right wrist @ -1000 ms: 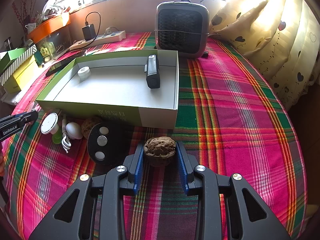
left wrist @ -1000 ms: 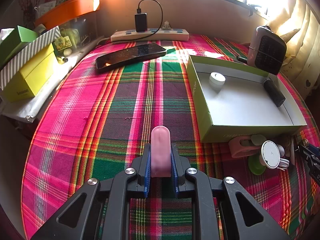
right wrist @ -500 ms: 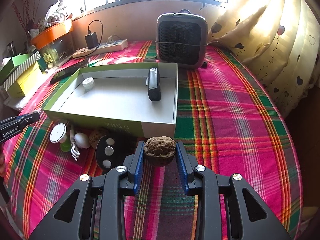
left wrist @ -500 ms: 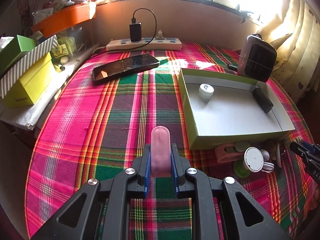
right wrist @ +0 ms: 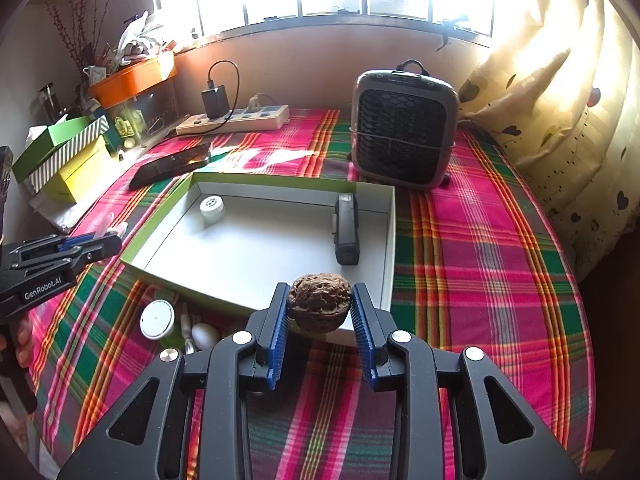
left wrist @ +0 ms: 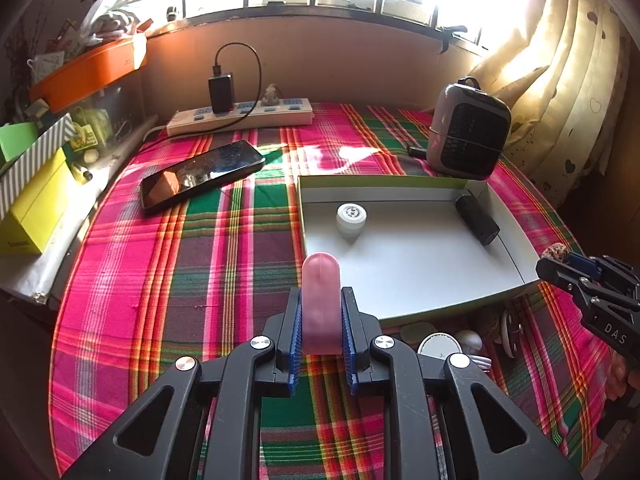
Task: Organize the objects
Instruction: 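Carry the pink clip and walnut into the green box with both grippers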
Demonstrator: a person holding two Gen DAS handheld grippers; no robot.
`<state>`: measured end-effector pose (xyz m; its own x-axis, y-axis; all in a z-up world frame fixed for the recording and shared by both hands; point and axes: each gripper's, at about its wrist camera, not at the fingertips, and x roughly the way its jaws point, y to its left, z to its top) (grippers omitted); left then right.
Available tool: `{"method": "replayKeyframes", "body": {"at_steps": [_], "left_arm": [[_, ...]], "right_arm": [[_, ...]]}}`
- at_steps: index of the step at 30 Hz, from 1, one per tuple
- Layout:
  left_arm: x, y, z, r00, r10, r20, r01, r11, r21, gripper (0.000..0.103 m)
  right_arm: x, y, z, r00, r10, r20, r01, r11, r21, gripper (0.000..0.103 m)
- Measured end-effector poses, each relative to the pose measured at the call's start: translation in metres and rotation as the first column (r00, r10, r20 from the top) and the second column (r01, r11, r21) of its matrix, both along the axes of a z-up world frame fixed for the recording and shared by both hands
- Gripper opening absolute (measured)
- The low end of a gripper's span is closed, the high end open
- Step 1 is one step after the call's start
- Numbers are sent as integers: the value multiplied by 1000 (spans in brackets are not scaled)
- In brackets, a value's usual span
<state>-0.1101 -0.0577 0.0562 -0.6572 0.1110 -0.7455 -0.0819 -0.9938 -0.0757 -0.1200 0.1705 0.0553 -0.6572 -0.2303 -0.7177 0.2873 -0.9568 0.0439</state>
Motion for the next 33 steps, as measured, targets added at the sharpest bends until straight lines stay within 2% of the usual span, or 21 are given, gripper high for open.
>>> {"method": "replayKeyframes", "body": {"at_steps": [10,20,26,30,33], "left_arm": [[-24,17,-1,999,-39,18,39,999,10,16],[-49,34,-12,996,-82,45,82,997,2,16],[-60,39,-24,994,-87,73,88,996,-11,16],[-65,41,-30,994,-79,75,83,995,-55,16],[-68,40,-33,993,-82,84,87,995,-47,16]], "right_arm": [[-40,-24,9,997,75,-10,-75,997,20,32],[-83,-44,-8,990,134,53,-134,991,5,32],[-103,-61,-22,985,150,85,-153,988,34,32],[-112,-68,-29,983,152,104,-159,986,54,32],[-118,-70,-34,983,143,117,-151,987,61,32]]}}
